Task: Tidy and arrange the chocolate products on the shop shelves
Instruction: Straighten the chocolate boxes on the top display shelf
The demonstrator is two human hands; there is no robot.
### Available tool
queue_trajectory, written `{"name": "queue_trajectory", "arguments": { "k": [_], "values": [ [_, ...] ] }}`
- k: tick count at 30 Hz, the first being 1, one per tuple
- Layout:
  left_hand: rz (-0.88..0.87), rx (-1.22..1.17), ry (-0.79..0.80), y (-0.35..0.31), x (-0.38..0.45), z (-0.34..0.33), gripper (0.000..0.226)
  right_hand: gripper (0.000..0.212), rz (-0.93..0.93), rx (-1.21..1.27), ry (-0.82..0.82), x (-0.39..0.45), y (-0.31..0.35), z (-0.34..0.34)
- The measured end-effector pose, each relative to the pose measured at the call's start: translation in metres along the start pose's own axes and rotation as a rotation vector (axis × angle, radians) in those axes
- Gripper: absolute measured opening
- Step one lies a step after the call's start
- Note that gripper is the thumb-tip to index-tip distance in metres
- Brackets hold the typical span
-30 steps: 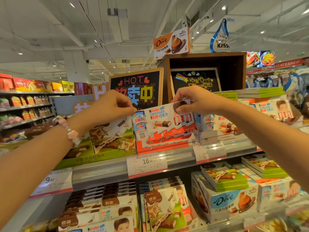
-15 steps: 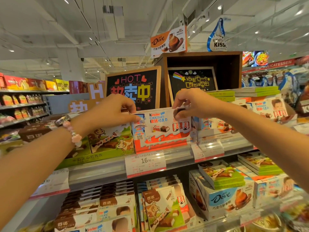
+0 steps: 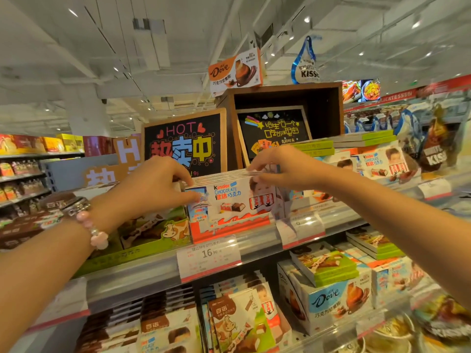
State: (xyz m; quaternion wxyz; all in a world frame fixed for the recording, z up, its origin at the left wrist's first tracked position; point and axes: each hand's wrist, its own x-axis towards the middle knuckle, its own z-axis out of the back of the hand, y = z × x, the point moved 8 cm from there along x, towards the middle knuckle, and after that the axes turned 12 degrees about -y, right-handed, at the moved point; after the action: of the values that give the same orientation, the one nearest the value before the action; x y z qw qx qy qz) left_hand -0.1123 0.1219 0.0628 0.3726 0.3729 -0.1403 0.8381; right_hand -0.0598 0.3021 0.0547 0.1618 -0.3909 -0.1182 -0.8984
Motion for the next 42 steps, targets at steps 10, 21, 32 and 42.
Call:
{"name": "queue_trajectory", "arguments": {
  "k": [10,21,32,42],
  "values": [
    [0.104,-0.1,0.008,-0.051,0.036,-0.008,0.026,0.019,-0.186,0.341,-0.285,-0.002,-0.085,0.097],
    [0.381,-0.185,-0.1,-0.141,0.129,-0.076,0.075,0.056,-0.499,-0.37,0.123,-0.023,-0.257,0.126],
    [0.571,-0.016,0.398,-0.165,0.159,-0.133,0.123,0.083,-0.716,-0.2,0.271,-0.025,-0.3,0.102],
    [0.685,-0.014,0.415,-0.164,0.158,-0.141,0.075,0.081,-0.699,-0.077,0.111,-0.016,-0.298,0.114]
  ]
}}
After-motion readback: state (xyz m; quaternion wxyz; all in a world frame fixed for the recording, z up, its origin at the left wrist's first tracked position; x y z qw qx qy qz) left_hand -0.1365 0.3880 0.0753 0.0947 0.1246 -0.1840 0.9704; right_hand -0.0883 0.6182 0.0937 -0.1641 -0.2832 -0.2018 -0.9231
